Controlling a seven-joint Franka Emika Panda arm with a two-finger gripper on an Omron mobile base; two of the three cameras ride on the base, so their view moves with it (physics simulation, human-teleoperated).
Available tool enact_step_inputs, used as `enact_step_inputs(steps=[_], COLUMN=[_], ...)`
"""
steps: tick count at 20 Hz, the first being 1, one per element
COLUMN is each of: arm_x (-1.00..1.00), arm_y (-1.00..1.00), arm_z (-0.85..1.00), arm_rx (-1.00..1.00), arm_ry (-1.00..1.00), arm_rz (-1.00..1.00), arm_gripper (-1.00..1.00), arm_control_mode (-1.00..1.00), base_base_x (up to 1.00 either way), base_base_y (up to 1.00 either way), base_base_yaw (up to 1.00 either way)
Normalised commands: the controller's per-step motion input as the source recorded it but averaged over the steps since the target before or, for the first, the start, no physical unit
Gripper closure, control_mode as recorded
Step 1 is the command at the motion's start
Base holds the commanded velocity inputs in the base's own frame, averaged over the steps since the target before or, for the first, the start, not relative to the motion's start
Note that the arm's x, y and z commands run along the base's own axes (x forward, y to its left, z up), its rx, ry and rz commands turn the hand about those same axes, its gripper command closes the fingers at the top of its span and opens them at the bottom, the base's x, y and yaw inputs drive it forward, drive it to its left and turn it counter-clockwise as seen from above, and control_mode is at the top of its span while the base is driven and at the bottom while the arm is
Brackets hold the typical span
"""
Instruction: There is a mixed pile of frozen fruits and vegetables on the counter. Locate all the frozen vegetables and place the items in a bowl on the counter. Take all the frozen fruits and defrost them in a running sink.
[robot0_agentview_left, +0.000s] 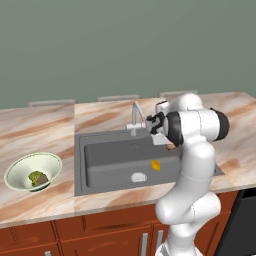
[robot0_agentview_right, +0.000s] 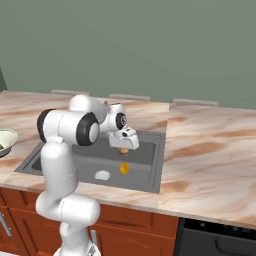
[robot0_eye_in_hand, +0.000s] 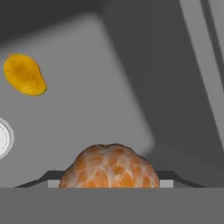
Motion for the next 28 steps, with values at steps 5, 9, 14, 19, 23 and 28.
enact_step_inputs(steps=[5,9,14,19,23,28], arm_x=[0.05,0.27,0.49,0.33,0.17,0.32], arm_y=[0.00,0.00,0.01,-0.01,-0.09,-0.21], arm_z=[-0.77,-0.71,-0.40,-0.40,-0.47,-0.40], arm_rx=[0.03,0.01,0.01,0.00,0.02,0.03], arm_ry=[0.01,0.00,0.00,0.00,0.01,0.05], arm_rz=[-0.09,-0.03,0.00,0.00,0.00,0.00], arm_gripper=[1.00,1.00,1.00,1.00,1.00,1.00], arm_control_mode=[-1.00,-1.00,-1.00,-1.00,-1.00,-1.00], base_base_x=[0.00,0.00,0.00,0.00,0.00,0.00], base_base_y=[0.00,0.00,0.00,0.00,0.00,0.00], base_base_yaw=[0.00,0.00,0.00,0.00,0.00,0.00])
